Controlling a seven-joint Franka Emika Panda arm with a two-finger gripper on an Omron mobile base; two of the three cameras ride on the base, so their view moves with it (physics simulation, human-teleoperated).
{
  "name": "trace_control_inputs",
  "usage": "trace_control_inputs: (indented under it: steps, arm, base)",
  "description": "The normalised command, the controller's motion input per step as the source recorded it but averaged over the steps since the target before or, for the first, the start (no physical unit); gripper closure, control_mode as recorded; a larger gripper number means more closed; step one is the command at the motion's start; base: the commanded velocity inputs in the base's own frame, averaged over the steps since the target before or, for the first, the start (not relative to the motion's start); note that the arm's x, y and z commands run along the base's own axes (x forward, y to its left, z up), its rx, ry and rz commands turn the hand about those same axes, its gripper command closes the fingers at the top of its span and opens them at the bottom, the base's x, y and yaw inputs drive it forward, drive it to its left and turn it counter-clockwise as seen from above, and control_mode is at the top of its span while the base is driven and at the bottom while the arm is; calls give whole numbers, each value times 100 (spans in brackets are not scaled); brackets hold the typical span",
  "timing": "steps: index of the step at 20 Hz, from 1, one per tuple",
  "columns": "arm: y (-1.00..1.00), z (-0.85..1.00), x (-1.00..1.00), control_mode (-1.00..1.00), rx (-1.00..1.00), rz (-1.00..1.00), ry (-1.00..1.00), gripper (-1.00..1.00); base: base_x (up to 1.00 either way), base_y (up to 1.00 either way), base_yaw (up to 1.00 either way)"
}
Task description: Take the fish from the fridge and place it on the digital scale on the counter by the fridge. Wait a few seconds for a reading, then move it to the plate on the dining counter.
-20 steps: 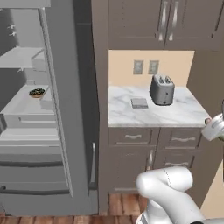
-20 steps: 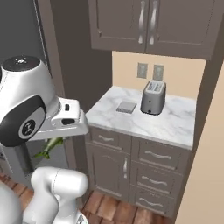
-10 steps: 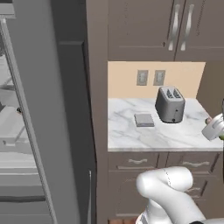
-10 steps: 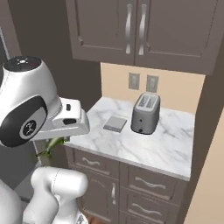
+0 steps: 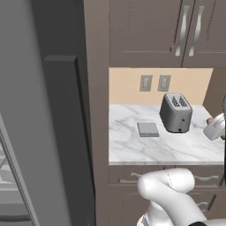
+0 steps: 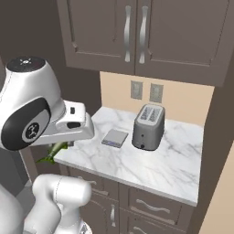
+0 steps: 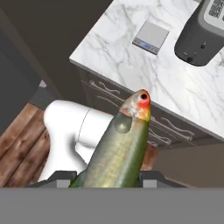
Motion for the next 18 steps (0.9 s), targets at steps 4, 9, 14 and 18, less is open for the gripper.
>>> trace_control_inputs:
  steps: [4,9,14,18]
  arm:
    - [0,0,0,100,0,0,0,100]
    - [0,0,0,100,0,0,0,100]
    - [0,0,0,100,0,0,0,100]
    - [18,-20,42,-100,-3,0,23,100]
  base:
    - [49,-2,0]
    - [13,0,0]
    - [0,0,0]
    - [3,0,0]
